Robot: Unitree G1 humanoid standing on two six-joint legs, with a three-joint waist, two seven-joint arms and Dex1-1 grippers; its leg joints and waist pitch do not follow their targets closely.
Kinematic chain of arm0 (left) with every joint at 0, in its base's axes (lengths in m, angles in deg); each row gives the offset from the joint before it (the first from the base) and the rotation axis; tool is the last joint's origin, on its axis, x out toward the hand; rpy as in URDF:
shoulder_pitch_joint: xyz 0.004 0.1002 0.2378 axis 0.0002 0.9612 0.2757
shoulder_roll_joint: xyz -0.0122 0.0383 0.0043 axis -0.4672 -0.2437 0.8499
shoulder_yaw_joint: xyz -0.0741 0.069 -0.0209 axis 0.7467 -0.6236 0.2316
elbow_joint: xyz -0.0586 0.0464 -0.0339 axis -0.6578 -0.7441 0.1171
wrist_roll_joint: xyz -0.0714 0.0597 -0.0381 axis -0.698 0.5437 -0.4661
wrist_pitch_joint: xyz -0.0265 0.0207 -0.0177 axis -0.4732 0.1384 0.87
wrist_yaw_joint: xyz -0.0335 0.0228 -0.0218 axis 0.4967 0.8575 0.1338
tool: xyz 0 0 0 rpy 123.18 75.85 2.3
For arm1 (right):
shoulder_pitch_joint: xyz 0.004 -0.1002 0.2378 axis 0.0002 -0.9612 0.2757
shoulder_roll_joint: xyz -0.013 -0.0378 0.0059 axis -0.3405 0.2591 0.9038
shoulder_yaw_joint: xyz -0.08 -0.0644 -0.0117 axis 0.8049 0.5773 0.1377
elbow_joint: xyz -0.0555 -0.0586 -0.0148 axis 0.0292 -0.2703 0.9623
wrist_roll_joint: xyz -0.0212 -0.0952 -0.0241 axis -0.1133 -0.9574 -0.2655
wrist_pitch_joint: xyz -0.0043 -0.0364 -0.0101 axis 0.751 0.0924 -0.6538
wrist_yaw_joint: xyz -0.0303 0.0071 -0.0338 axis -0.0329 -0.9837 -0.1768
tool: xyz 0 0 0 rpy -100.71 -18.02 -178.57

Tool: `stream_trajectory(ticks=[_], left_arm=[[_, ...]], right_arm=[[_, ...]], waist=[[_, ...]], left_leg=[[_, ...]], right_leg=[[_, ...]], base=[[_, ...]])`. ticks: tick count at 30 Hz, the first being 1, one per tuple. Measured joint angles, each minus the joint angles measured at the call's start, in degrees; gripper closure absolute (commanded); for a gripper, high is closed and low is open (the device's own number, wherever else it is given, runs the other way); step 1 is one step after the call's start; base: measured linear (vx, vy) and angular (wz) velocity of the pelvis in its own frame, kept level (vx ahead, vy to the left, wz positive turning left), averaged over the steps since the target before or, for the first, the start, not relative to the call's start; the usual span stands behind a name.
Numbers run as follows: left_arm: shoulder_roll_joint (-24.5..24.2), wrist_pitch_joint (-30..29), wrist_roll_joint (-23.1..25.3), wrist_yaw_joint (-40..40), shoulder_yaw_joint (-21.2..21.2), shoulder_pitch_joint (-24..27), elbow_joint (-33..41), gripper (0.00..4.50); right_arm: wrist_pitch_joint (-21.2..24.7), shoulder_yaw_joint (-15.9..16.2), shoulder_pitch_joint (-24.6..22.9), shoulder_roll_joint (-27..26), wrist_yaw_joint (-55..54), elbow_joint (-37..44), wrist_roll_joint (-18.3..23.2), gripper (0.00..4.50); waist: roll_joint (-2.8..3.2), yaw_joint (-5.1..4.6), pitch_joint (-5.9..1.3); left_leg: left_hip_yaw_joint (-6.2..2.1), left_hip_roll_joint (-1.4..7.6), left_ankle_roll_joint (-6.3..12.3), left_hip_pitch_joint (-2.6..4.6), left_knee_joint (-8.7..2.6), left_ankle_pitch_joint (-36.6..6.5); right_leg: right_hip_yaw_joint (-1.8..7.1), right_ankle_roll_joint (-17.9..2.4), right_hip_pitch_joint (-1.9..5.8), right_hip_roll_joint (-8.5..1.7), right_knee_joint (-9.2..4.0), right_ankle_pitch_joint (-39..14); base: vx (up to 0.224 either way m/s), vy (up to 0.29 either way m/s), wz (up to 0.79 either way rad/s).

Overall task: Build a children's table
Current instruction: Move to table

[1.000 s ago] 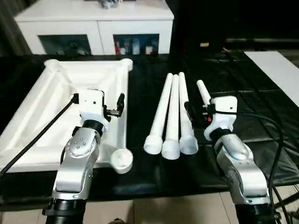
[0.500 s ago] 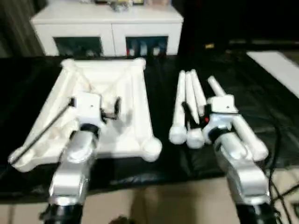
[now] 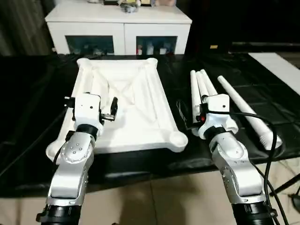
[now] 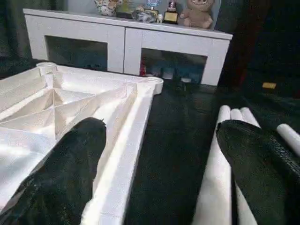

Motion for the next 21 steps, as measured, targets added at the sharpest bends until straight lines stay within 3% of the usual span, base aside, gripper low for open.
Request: stream_trajectory(ticks=[1,2,3,4,5,7,9,10,12,14,16,17,19,21], left_arm=[[0.14,-0.01,0.00,-0.11,0.08,-0.01,0.00,0.00],[0.61,-0.17,0.00,-0.15,0.00,0.07,-0.04,0.00],[1.37,-0.18,-0.05,-0.07,-0.65,-0.14,-0.03,0.00],[1.78,-0.16,-0.05,0.06,-1.42,-0.28,0.01,0.00],[1.78,-0.14,0.01,0.16,-1.92,-0.47,0.00,0.00],[0.98,-0.14,0.59,0.03,-2.09,-0.71,-0.01,0.00],[0.67,-0.14,0.60,-0.07,-1.47,-0.71,-0.17,0.00],[0.85,-0.13,0.57,-0.07,-1.43,-0.77,-0.19,0.00],[1.22,-0.06,0.47,0.00,-1.77,-1.27,-0.18,0.00],[1.33,-0.06,0.44,0.03,-1.70,-1.26,-0.21,0.00],[1.40,-0.06,0.28,0.04,-1.42,-1.24,-0.22,0.00],[1.34,-0.01,0.25,0.03,-1.20,-1.13,-0.24,0.00],[1.29,0.02,0.15,-0.03,-0.71,-1.01,-0.39,0.00],[1.48,0.16,0.07,0.02,-0.84,-1.03,-0.39,0.00]], right_arm=[[-0.09,-0.04,0.10,0.22,-0.02,-0.02,-0.01,0.33],[-0.16,-0.24,-0.08,0.47,-0.05,-0.05,-0.01,0.33],[-0.18,-1.06,-0.36,1.00,-0.17,-0.12,-0.01,0.33],[-0.18,-1.67,-0.38,1.28,-0.32,-0.20,-0.02,0.33],[-0.30,-2.17,-0.36,1.51,-0.46,-0.18,-0.04,0.33],[-0.63,-2.80,-0.32,2.04,-0.91,-0.19,-0.29,0.33],[-0.72,-2.75,-0.29,2.06,-0.92,-0.19,-0.46,0.33],[-0.80,-2.55,-0.30,2.10,-0.80,-0.19,-0.52,0.33],[-0.87,-2.59,-0.10,2.16,-0.86,-0.26,-0.86,0.33],[-0.98,-2.56,0.11,2.16,-0.97,-0.27,-1.23,0.33],[-0.98,-2.49,0.30,2.13,-1.13,-0.29,-1.26,0.33],[-0.99,-2.15,0.52,2.04,-1.14,-0.41,-1.26,0.33],[-1.03,-2.00,0.70,1.82,-1.13,-0.41,-1.23,0.33],[-1.08,-2.19,0.70,1.88,-1.23,-0.39,-1.20,0.33]], waist=[[-0.64,0.20,-0.27],[-0.61,0.42,-0.24],[-0.81,1.51,-0.28],[-0.85,1.99,-0.31],[-0.73,2.16,-0.38],[-0.17,2.24,-0.51],[-0.05,2.16,-0.45],[0.22,1.75,-0.36],[0.68,1.60,-0.20],[0.88,1.77,-0.08],[1.36,2.11,0.22],[1.44,2.15,0.37],[1.53,2.30,0.77],[1.42,1.86,0.91]], left_leg=[[-0.08,0.11,-0.17,-0.30,-0.06,0.11],[-0.05,0.07,-0.11,-0.48,-0.68,0.01],[0.38,0.05,0.65,-0.58,-0.91,-0.41],[0.42,0.13,1.06,-0.63,-1.35,-0.25],[0.48,0.40,0.45,-0.59,-1.89,0.15],[0.91,1.75,-2.05,-0.56,-2.45,2.47],[1.42,2.31,-2.14,-0.56,-2.43,2.70],[0.58,1.95,-1.82,-1.35,-2.42,2.88],[-1.32,1.24,-1.32,-1.96,-2.51,3.18],[-2.29,0.90,-1.11,-2.39,-2.49,3.32],[-3.32,0.44,-1.07,-2.29,-2.47,3.34],[-2.72,0.81,-1.07,-1.72,-2.50,3.27],[-1.02,1.21,-1.22,-0.18,-2.53,2.52],[0.06,1.20,-1.39,0.67,-2.59,1.24]], right_leg=[[0.22,1.97,-0.15,0.09,-0.51,-0.22],[0.18,1.48,-0.40,0.15,-0.61,-0.04],[0.46,1.47,-1.10,0.11,-0.75,0.14],[0.55,1.42,-1.55,0.15,-0.70,0.36],[0.50,1.29,-1.85,0.29,-0.65,0.50],[0.16,0.90,-2.25,1.13,-0.72,0.82],[-0.01,0.69,-2.22,1.26,-1.12,1.17],[-1.20,0.41,-1.80,0.68,-1.42,1.41],[-3.84,0.21,-1.02,-0.27,-2.49,1.69],[-5.33,0.21,-0.40,-0.76,-2.97,1.69],[-6.37,0.53,0.98,-1.04,-3.59,1.40],[-5.81,0.98,1.01,-0.84,-3.74,1.12],[-4.72,1.65,2.26,-0.91,-3.69,0.53],[-3.66,1.97,3.02,-0.95,-4.21,0.33]], base=[[-0.046,-0.173,-0.06],[-0.046,-0.162,-0.09],[-0.054,-0.139,-0.15],[-0.054,-0.139,-0.15],[-0.045,-0.121,-0.13],[-0.021,-0.069,-0.08],[0.000,0.000,0.00],[0.000,0.000,0.00],[-0.003,0.031,0.43],[0.011,0.026,0.52],[0.010,0.014,0.45],[0.001,0.010,0.38],[0.000,0.000,0.00],[0.033,0.022,-0.07]])
